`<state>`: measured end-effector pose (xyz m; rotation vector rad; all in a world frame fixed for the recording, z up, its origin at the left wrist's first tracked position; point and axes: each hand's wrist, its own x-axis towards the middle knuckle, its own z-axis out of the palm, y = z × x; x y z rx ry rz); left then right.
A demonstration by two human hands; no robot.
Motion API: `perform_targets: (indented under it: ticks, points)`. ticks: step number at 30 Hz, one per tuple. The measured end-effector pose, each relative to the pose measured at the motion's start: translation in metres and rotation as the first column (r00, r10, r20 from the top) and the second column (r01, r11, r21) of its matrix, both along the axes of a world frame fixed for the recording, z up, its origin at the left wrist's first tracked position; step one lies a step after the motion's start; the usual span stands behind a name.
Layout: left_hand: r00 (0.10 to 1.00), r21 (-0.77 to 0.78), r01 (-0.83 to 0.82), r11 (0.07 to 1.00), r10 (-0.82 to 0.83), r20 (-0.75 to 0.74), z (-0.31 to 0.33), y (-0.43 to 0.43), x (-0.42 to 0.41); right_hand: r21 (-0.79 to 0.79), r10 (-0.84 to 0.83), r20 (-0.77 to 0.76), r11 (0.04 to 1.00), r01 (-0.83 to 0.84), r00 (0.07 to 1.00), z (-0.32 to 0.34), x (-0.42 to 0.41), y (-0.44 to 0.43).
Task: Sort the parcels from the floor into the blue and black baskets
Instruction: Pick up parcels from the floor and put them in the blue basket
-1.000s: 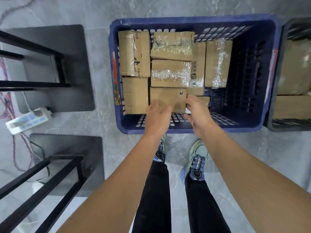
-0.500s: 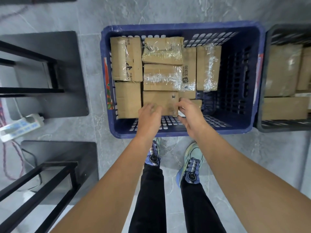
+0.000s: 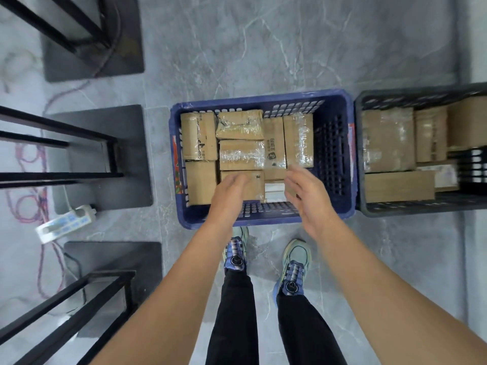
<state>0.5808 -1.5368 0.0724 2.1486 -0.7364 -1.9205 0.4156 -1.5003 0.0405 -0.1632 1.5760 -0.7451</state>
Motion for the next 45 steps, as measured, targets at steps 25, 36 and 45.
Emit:
perform_targets:
  ticks: [25,36,45]
  points:
    - [0.863,-0.584,0.242,0.775,-0.447,-0.236,0.485,-0.014,-0.135,-0.624,-0.438,-0.131,0.734,0.269,0.89,0.497,-0.126,0.049]
    - [0.595,-0.732,0.381,0.565,-0.756,-0.273,0.59,0.02,-0.166,-0.744,-0.725,-0.221,0.558,0.367,0.653,0.613,-0.108,0.14]
    - [0.243,-0.754,0.55,0.36,-0.932,-0.268,0.62,0.125,-0.209,-0.782,-0.922,-0.215,0.36,0.509,0.323,0.649,-0.076,0.269]
